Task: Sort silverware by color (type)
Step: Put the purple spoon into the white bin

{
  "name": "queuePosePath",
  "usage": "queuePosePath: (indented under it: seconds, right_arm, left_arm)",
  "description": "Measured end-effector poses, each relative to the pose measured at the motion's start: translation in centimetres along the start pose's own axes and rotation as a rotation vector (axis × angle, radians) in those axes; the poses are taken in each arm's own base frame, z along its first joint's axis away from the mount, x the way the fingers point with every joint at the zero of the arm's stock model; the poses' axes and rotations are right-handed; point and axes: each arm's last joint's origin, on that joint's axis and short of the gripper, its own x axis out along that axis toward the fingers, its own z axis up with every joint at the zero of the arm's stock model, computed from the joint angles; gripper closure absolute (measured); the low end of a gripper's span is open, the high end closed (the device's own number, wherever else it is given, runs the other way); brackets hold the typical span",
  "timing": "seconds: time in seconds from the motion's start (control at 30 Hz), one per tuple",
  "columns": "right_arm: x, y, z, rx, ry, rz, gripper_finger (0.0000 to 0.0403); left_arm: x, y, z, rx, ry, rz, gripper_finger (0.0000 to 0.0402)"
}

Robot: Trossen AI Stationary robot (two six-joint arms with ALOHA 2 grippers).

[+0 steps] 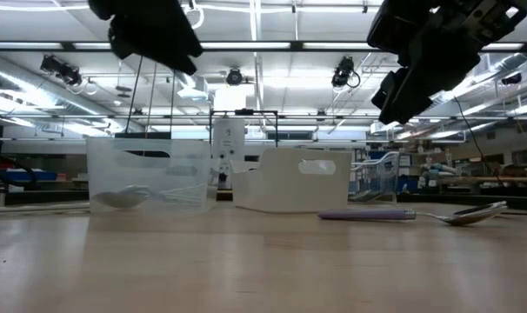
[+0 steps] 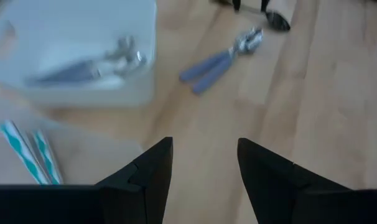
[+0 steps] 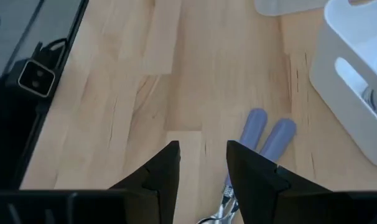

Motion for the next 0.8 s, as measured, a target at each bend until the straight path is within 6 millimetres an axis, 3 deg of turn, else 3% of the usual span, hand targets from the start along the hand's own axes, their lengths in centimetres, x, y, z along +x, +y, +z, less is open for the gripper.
queuePosePath:
  seconds: [0.37, 0.8]
  right_arm:
    - [0.0, 0.4, -1.6, 0.156, 0.111, -0.115, 0.0261]
    - [-1.2, 0.1, -5.2, 0.413, 0.425, -0.335, 0.0261]
  left_arm:
    - [0.4, 0.3, 1.3, 0.259, -0.127, 0.097, 0.0214]
    - [2.0, 2.2, 4.0, 0.373, -0.206, 0.195, 0.0214]
